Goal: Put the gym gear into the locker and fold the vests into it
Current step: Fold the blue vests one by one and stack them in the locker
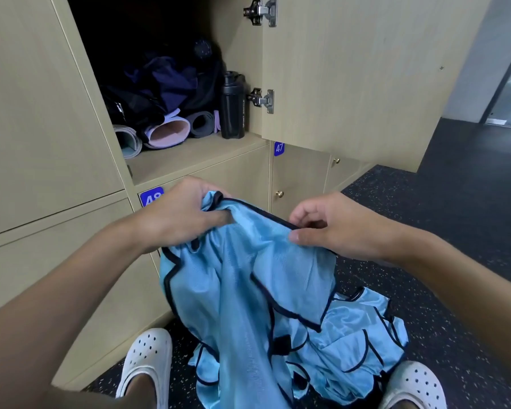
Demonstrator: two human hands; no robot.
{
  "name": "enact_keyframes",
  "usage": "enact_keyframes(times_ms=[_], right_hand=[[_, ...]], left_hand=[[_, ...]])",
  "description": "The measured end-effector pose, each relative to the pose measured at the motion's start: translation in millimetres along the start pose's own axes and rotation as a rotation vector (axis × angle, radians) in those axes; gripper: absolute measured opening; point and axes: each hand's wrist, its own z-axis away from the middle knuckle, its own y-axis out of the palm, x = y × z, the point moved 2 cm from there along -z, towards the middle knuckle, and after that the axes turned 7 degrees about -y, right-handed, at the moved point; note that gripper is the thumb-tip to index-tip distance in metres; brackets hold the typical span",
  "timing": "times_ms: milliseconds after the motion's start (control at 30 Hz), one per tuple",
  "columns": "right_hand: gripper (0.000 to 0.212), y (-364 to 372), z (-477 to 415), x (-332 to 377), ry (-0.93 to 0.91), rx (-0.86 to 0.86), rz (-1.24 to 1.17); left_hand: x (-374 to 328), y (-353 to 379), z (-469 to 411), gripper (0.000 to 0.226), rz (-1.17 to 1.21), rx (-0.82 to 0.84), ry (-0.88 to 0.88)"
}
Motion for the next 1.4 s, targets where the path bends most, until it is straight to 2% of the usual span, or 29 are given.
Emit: enact_keyframes(times_ms=[33,167,267,333,467,567,700,833,933,967,1067,1133,1267,1400], right_hand=[[0.002,-0.6,0.1,-0.5,0.008,-0.022,0.029],[0.011,-1.0,0.8,3.2,-0.024,-0.127,0.069],[0.011,-0.2,-0.6,8.1,-0.070,-0.178,0.035],[0.012,1.0,-2.0,11.0,-0.088,-0.183,-0.004],[0.011,-0.2,-2.3,15.9,-0.092,-0.206,0.001],[0.006,-4.0,-2.5,18.8,-0.080,-0.311,-0.044],[0.005,-3.9,-3.3,16.4,-0.019,-0.405,-0.271],[0.016,-4.0,-1.9,19.8,-0.033,-0.396,-0.471],[0.012,-4.7,-0.4,18.2,-0.045,-0.343,-0.521],[0.013,-5.0,0.5,17.8,-0.050,-0.313,-0.511],[0.037,-5.7,3.4,17.1,-0.032,-0.204,-0.369],[0.043,-5.1,4.1,17.2,-0.024,-0.199,-0.251],[0.009,-5.1,6.2,19.6,-0.078,-0.300,-0.027],[0.013,-6.5,8.0,19.5,-0.118,-0.363,0.068]], left_hand=[[3.3,-1.9,-0.2,0.016,-0.025,-0.010,-0.017],[7.0,0.0,-0.9,0.007,-0.029,-0.013,-0.050],[-1.4,4.3,2.4,0.045,0.027,0.000,-0.019],[-9.2,7.9,5.4,0.051,0.060,0.047,0.044],[-18.2,9.7,9.6,0.042,0.145,-0.004,0.130],[-27.2,12.2,14.1,0.011,0.209,-0.119,0.152],[-37.9,31.2,23.8,0.029,0.194,-0.021,0.156],[-37.3,38.9,22.6,0.022,0.116,0.009,0.183],[-32.0,37.6,19.9,0.020,0.101,-0.020,0.137],[-31.1,36.8,19.9,0.023,0.112,-0.026,0.121],[-28.8,30.2,19.2,0.021,0.143,-0.081,0.113],[-27.2,24.0,18.4,0.020,0.159,-0.124,0.120],[-26.7,18.1,20.4,0.020,0.163,-0.172,0.141],[-23.0,13.4,20.6,0.023,0.168,-0.221,0.127]])
